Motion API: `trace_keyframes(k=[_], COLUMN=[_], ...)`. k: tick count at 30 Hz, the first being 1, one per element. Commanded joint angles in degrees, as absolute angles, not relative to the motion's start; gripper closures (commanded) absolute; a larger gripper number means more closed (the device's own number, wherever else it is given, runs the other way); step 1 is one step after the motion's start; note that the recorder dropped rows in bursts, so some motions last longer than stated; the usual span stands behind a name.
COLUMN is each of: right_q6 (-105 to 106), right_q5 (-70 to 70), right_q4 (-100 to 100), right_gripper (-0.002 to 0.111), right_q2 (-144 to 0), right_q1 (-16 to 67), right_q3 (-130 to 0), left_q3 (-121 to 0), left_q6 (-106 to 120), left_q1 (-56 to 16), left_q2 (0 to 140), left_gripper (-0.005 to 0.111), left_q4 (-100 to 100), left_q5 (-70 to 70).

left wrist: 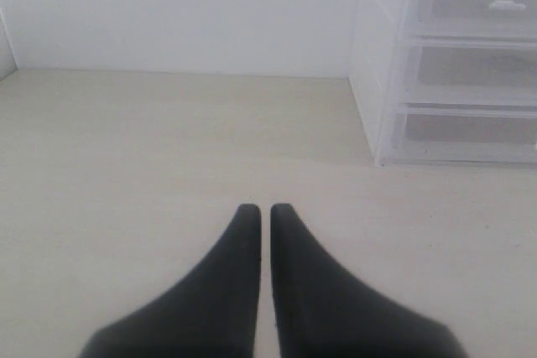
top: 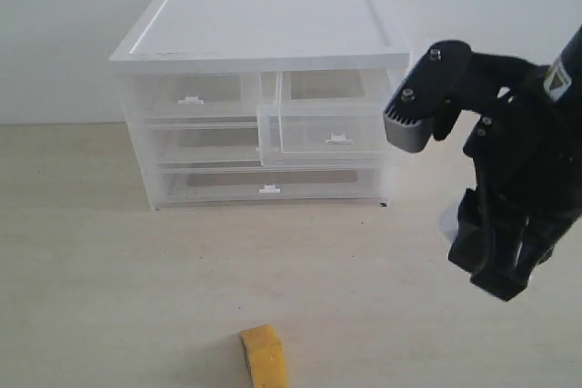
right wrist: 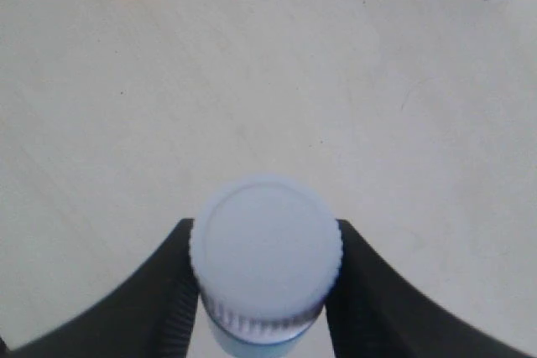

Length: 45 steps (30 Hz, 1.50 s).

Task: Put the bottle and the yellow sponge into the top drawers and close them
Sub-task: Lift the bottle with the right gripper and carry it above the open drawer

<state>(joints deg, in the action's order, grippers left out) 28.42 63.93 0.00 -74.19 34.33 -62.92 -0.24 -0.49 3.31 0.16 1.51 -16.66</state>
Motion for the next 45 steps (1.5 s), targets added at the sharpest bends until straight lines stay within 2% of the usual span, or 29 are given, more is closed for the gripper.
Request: trace_keyframes(k=[1, 4, 8, 13, 21, 27, 34, 45], right_q6=[39.61, 47.50, 54.62, 56.42, 58.36, 58.36, 58.36, 58.57], right_q5=[66.62, 65.52, 57.44, 44.32, 33.14, 32.96, 41.50, 40.17], right_q4=[-2.25, -4.22, -4.99, -6.50, -10.69, -11.22, -11.11, -10.76], right_gripper=[0.108, 0.108, 0.108, 0.108, 0.108, 0.108, 0.108, 0.108], right_q2=[-73.56, -73.70, -73.82, -75.47, -82.30, -88.82, -95.82, -98.29], right_q1=[34.23, 34.23, 34.23, 34.23, 34.23, 34.23, 34.23, 34.23], right_q3=[-68.89, -71.83, -72.81, -72.81, -72.99, -78.61, -87.09, -88.21], left_q3=[0.00, 0.00, 0.00, 0.00, 0.00, 0.00, 0.00, 0.00], left_q6=[-0.44, -0.44, -0.44, -0.44, -0.44, -0.44, -0.44, -0.44], left_q1=[3.48, 3.48, 3.48, 3.48, 3.48, 3.48, 3.48, 3.48], left_q2=[0.00, 0.00, 0.00, 0.00, 0.00, 0.00, 0.00, 0.00], left_gripper=[0.102, 0.102, 0.102, 0.102, 0.102, 0.102, 0.102, 0.102], left_q4=[1.95, 1.95, 1.95, 1.95, 1.95, 1.95, 1.95, 1.95], left_q5=[-16.71, -16.71, -16.71, -16.71, -16.71, -16.71, -16.71, -16.71])
